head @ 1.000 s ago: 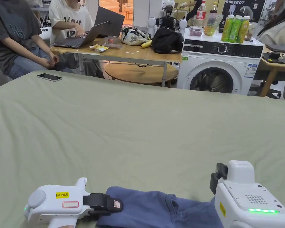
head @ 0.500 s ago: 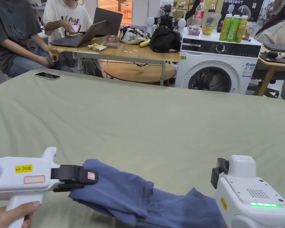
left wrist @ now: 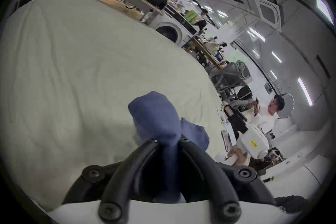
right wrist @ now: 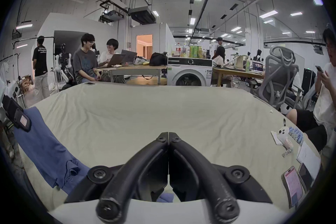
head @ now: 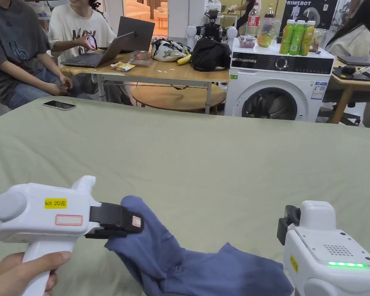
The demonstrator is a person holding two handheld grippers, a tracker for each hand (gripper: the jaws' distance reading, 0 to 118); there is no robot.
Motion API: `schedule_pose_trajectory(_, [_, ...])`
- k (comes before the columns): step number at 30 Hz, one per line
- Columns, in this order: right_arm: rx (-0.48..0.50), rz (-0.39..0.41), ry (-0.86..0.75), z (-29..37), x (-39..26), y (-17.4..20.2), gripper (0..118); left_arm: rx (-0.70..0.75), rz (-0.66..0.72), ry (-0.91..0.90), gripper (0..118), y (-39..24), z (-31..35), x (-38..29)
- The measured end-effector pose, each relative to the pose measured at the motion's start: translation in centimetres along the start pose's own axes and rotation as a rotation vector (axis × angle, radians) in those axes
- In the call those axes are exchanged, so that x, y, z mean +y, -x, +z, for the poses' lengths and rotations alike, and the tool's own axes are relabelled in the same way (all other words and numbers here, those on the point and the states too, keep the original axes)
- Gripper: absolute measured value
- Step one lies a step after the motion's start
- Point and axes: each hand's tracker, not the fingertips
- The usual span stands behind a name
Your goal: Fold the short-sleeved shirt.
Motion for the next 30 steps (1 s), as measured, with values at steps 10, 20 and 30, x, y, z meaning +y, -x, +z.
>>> schedule_pose_trajectory(10, [-0.031, -0.002, 0.007, 0.9, -0.3, -1.6, 0, -0.022, -0.068, 0.168, 6, -7.6, -9.7, -1.1])
schedule_pose_trajectory(20, [-0.057, -0.012, 0.022, 1.3, -0.9, -2.8, 0, 0.111, -0.043, 0.307, 6, -8.9, -21.9, -4.9])
schedule_pose_trajectory(30, [-0.074, -0.016, 0.027, 1.5, -1.0, -3.6, 0, 0.104, -0.028, 0.293, 6, -8.9, -22.8, -5.7])
